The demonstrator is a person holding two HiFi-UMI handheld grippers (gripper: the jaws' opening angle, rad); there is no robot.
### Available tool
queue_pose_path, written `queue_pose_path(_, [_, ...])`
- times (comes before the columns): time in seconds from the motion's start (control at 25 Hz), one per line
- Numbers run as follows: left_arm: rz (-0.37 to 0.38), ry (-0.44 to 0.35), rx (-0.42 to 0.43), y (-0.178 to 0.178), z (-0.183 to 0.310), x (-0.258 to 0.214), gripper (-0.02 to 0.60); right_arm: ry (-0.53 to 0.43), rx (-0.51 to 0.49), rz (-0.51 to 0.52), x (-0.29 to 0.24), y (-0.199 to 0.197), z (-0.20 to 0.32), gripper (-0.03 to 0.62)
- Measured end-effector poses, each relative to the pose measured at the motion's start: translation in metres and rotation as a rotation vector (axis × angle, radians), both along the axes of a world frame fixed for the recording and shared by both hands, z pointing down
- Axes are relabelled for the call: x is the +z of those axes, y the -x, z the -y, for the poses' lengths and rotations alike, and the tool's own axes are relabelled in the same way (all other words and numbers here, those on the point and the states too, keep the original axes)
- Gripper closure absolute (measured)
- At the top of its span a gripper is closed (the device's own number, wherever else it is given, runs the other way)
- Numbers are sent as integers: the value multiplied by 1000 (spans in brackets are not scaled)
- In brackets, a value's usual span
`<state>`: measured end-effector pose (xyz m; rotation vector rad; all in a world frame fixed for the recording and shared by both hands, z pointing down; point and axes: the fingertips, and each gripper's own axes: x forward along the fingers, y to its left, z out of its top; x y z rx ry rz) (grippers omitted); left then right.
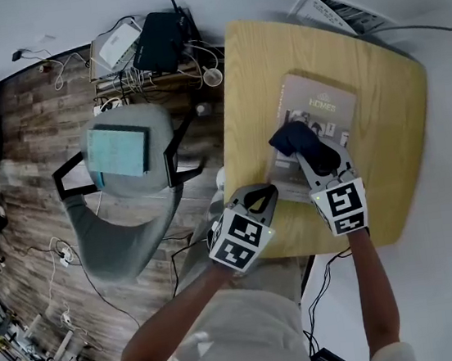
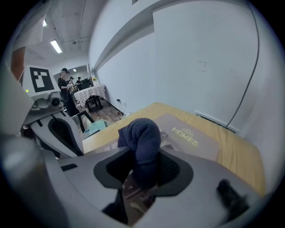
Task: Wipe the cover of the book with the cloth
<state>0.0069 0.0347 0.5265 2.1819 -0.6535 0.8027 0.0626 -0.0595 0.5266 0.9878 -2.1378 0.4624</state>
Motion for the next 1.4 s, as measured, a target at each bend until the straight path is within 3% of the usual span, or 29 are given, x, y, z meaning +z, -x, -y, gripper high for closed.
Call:
queue_pose_path(0.56, [3, 20, -26, 0, 2, -1, 572, 51, -24, -7, -1, 12, -49, 441])
queue_pose_path(0.92, [-27, -13, -94, 18, 23, -37, 572, 65, -48, -17, -1, 22, -77, 441])
queue_pose_path(1.4, [12, -5, -56, 15, 23, -32, 572, 118, -114, -29, -1, 37, -132, 441])
